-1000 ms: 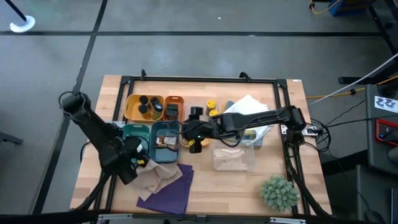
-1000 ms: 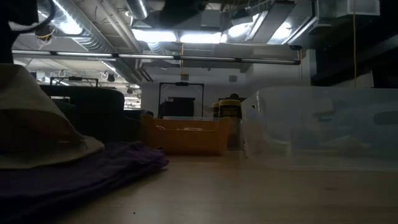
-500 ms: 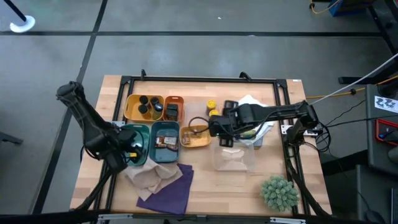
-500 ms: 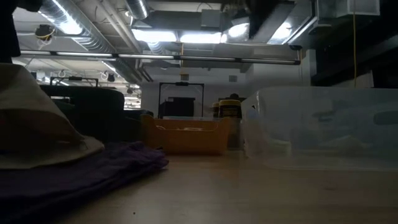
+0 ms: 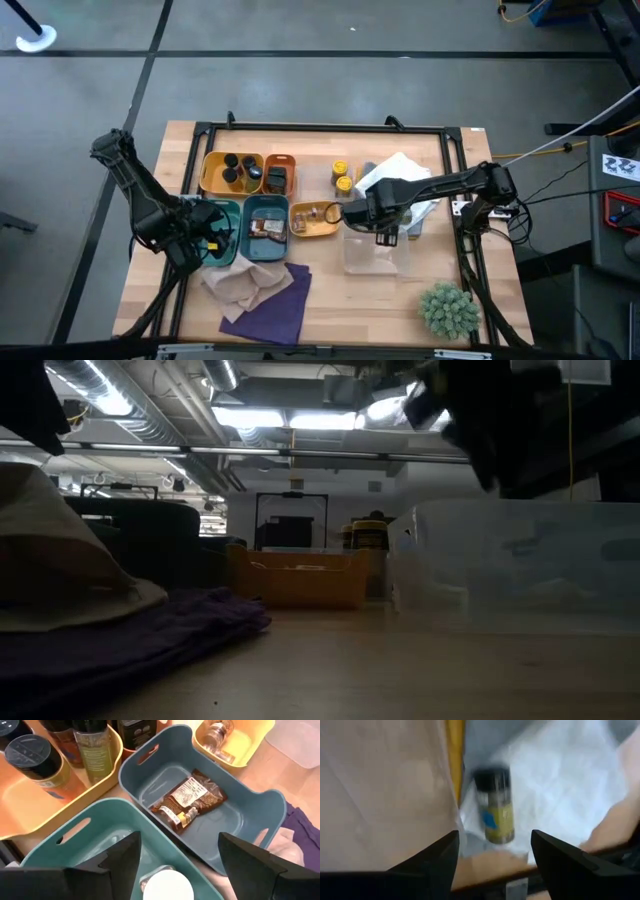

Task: Sort spices by type
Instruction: Put the green spice bottle on the top yellow bin

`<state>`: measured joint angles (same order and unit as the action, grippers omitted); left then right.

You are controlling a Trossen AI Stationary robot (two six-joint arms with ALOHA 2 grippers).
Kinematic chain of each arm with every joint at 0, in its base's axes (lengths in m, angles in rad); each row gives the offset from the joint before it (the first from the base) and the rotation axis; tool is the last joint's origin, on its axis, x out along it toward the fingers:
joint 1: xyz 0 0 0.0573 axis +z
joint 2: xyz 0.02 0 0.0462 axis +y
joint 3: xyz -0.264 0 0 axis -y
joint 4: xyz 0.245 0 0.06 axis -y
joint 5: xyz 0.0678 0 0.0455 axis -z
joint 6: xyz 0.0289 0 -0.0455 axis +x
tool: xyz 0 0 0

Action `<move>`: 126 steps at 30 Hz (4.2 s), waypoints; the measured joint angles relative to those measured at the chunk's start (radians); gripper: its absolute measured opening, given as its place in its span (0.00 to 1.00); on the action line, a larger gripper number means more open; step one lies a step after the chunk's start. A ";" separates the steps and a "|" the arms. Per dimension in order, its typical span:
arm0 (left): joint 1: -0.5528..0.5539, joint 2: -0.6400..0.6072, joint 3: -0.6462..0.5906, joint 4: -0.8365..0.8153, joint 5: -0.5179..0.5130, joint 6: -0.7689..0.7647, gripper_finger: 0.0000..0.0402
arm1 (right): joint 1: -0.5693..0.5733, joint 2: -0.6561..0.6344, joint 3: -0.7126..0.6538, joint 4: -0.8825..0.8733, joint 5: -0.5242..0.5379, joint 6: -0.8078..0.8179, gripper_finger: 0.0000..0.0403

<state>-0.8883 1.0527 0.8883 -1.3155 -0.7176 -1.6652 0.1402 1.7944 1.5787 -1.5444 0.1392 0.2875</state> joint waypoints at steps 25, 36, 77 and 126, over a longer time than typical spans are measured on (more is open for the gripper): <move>0.000 0.001 0.000 0.000 -0.004 -0.003 0.62 | -0.187 -0.015 -0.300 0.226 -0.115 -0.077 0.41; 0.000 0.001 0.000 0.000 -0.004 -0.003 0.62 | -0.187 -0.015 -0.300 0.233 -0.111 -0.049 0.53; 0.000 0.001 0.000 0.000 -0.004 -0.003 0.62 | -0.187 0.149 -0.299 0.290 -0.097 -0.293 0.49; 0.341 0.025 0.000 1.056 -0.029 1.340 0.62 | -0.022 0.138 0.294 0.528 -0.176 -0.240 0.52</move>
<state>-0.5473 1.0775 0.8879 -0.2590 -0.7463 -0.3253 0.1178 1.9327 1.8725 -1.0165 -0.0364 0.0472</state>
